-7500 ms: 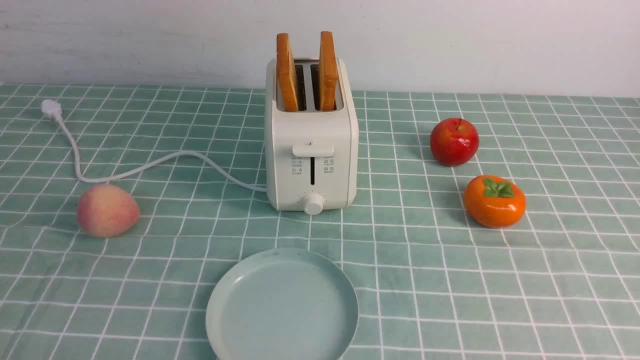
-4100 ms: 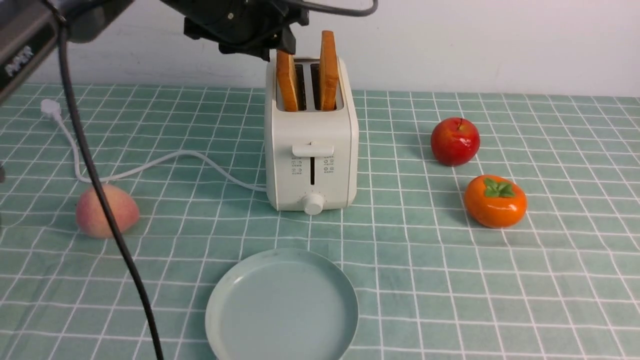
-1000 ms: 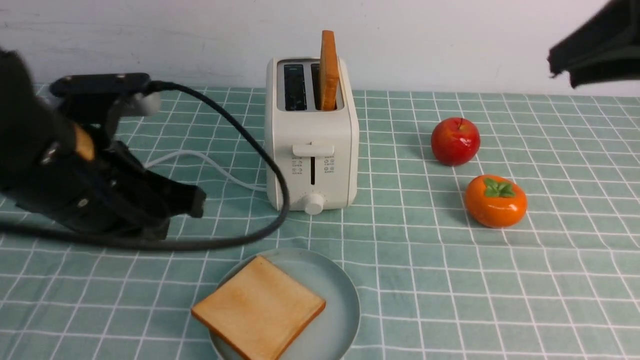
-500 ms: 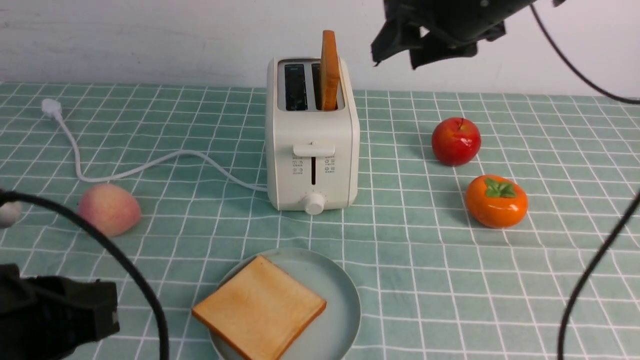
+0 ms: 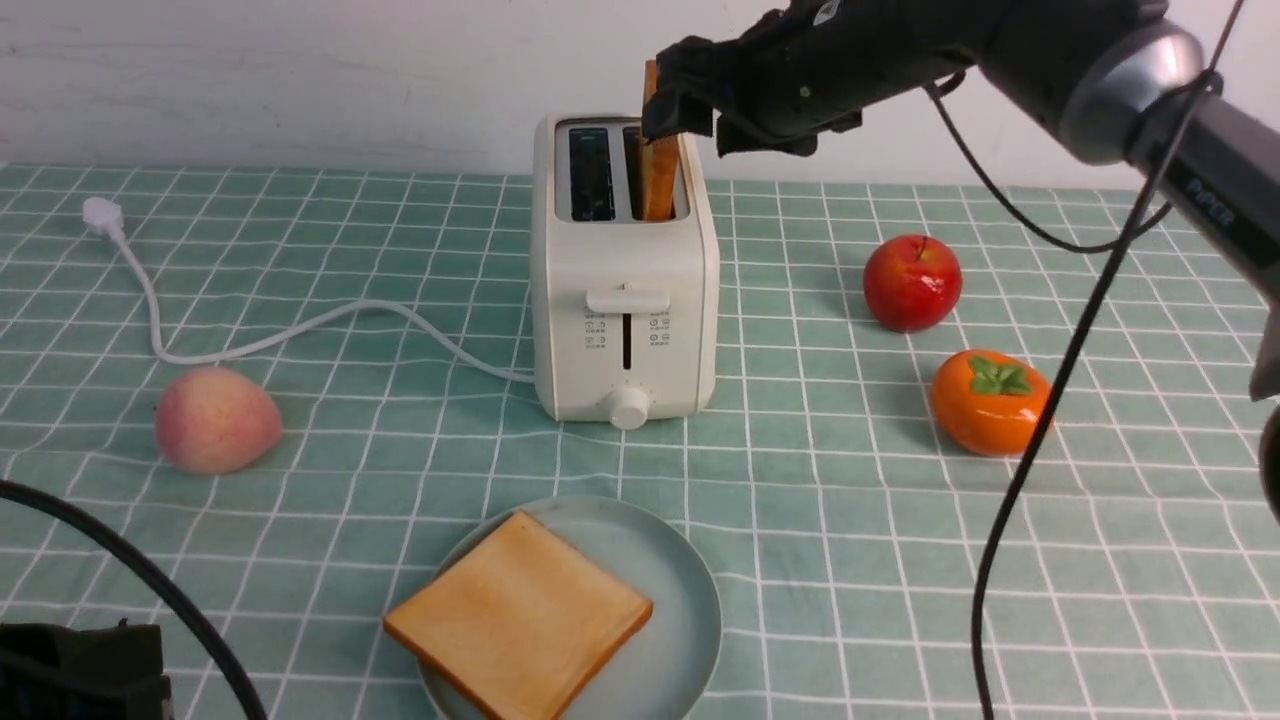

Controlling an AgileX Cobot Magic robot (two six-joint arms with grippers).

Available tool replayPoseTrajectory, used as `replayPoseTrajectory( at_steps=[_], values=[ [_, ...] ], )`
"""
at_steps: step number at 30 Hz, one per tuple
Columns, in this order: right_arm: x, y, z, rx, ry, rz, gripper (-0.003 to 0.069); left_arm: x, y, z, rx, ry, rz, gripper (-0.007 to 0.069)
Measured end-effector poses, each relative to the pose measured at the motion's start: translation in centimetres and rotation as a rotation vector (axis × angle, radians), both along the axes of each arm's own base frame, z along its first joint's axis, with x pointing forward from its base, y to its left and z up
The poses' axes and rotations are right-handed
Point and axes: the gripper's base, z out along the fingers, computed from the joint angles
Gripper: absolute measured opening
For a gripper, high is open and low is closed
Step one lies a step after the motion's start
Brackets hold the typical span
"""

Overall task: Take toasted bread from bread machine on blue coffee table place on plate.
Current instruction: 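Grasp the toast slice in the toaster and pull it up out of the slot with the right gripper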

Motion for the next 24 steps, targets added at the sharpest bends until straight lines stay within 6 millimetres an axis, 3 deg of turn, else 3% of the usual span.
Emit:
replayPoseTrajectory(
  at_steps=[3, 5, 7, 9, 10, 11, 13, 16, 17, 18, 20, 24],
  values=[
    [0.6, 0.2, -1.0, 0.011, -0.005, -0.009, 0.0520, 0.0, 0.0, 0.0, -0.002, 0.001, 0.004, -0.0014],
    [0.8, 0.3, -1.2, 0.023, -0.004, -0.007, 0.0462, 0.0, 0.1, 0.0, 0.006, -0.002, 0.004, -0.0014],
    [0.7, 0.4, -1.2, 0.029, -0.004, -0.006, 0.0373, 0.0, 0.1, 0.0, 0.014, -0.005, 0.003, -0.0014],
    [0.7, 0.4, -0.9, 0.032, -0.005, 0.000, 0.0223, 0.0, 0.1, 0.0, 0.019, -0.007, 0.003, -0.0014],
    [0.5, 0.4, -0.6, 0.031, -0.006, 0.005, 0.0110, 0.0, 0.1, 0.0, 0.021, -0.008, 0.003, -0.0014],
    [0.3, 0.3, -0.3, 0.027, -0.005, 0.011, 0.0069, 0.0, 0.1, 0.0, 0.021, -0.007, 0.003, -0.0014],
    [0.0, 0.2, 0.4, 0.017, -0.006, 0.022, 0.0063, 0.0, 0.2, 0.0, 0.024, -0.005, 0.003, -0.0014],
    [-2.4, -0.9, 4.8, -0.047, -0.058, 0.051, 0.0075, -0.1, 0.2, -0.2, 0.034, 0.019, 0.007, -0.0014],
    [-2.4, -0.9, 4.8, -0.052, -0.056, 0.052, 0.0075, -0.1, 0.2, -0.2, 0.035, 0.020, 0.007, -0.0014],
    [-4.7, -2.3, 8.6, -0.079, -0.094, 0.060, 0.0075, -0.2, 0.3, -0.3, 0.040, 0.033, 0.009, -0.0014],
    [-7.3, -4.1, 12.0, -0.098, -0.113, 0.067, 0.0075, -0.2, 0.3, -0.3, 0.042, 0.038, 0.009, -0.0014],
    [-12.5, -6.9, 16.5, -0.124, -0.091, 0.126, 0.0075, -0.2, 0.3, -0.3, 0.042, 0.037, 0.009, -0.0014]
  ],
)
